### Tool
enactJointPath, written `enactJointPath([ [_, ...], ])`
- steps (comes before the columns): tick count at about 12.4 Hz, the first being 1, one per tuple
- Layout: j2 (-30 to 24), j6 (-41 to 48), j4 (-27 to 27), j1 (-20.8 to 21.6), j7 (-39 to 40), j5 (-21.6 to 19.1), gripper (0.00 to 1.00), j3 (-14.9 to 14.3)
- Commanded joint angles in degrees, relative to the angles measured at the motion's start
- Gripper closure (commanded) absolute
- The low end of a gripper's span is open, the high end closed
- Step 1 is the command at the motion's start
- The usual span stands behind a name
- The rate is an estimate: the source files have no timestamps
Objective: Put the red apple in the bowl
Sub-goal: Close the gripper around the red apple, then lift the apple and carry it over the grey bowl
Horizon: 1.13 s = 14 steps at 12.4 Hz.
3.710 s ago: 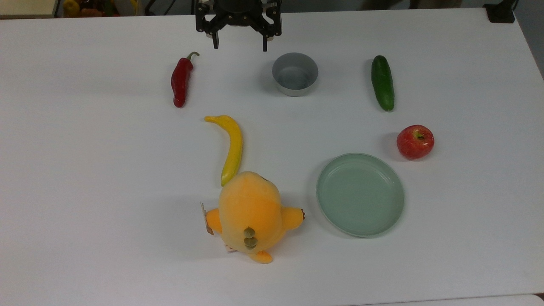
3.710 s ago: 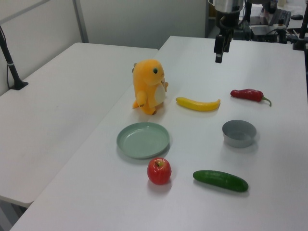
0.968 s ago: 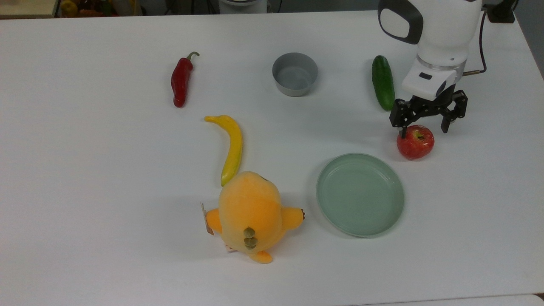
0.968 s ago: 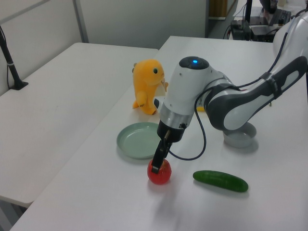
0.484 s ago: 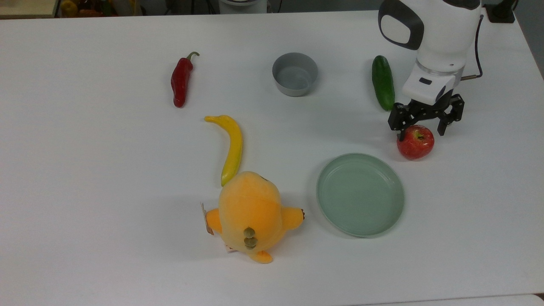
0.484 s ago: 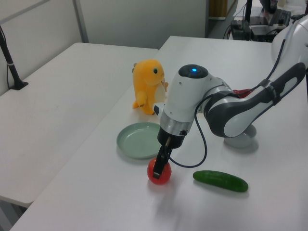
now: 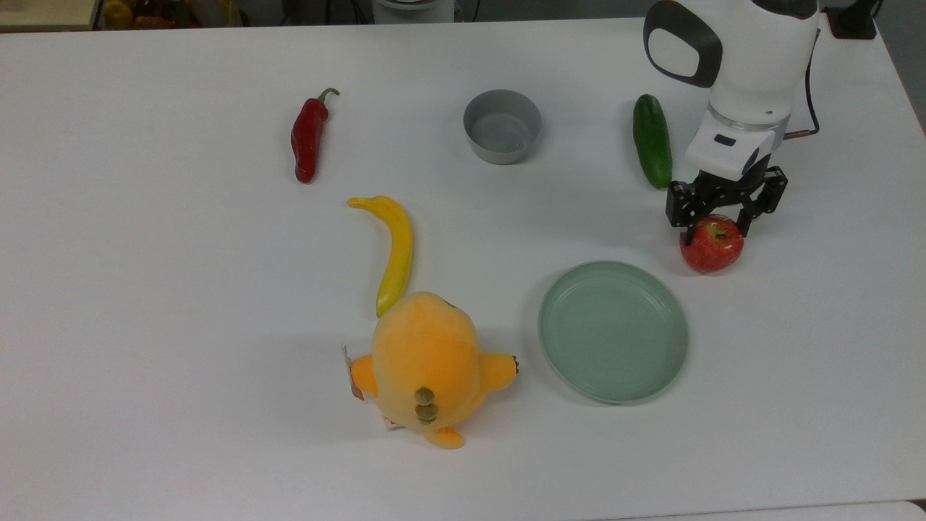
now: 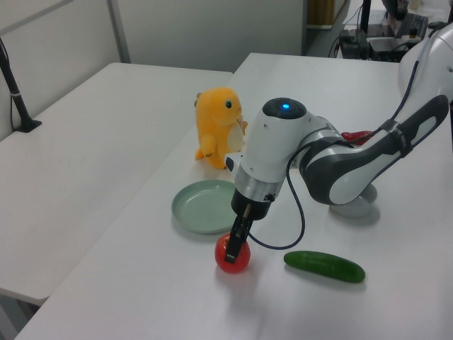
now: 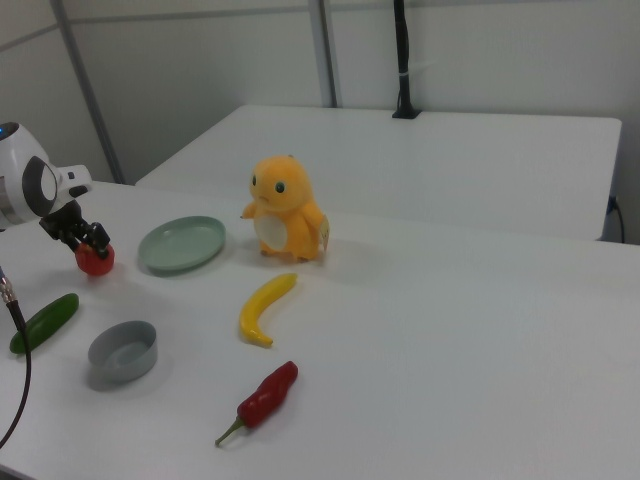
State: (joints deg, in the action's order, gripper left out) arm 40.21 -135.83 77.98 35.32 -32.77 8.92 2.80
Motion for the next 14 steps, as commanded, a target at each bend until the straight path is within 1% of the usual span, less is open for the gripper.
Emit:
enactJointPath([
  [1, 0.3, -0.9, -0.7, 0.7, -1.1, 1.3, 0.74, -0.8],
  [2, -0.8, -0.7, -0.6, 0.5, -1.1, 1.1, 0.74, -0.8],
  [3, -2.5, -0.5, 0.8, 0.2, -1.0, 1.2, 0.74, -0.8],
  [4, -6.1, -0.2, 3.6, -0.1, -0.5, 1.2, 0.74, -0.8],
  [6, -14.1, 0.9, 12.0, -0.6, 1.8, 1.1, 0.73, -1.0],
  [9, -25.1, 10.8, 21.2, -2.1, 10.7, 0.1, 0.73, -1.0],
  [11, -32.7, 14.9, 28.5, -3.6, 14.3, -0.1, 0.73, -1.1],
  [12, -35.4, 15.8, 31.7, -4.4, 16.0, -0.1, 0.73, -1.2],
  [13, -36.9, 17.6, 33.9, -5.1, 17.0, -0.1, 0.73, -1.3],
  [14, -37.0, 18.2, 35.6, -6.4, 17.5, -0.1, 0.71, -1.3],
])
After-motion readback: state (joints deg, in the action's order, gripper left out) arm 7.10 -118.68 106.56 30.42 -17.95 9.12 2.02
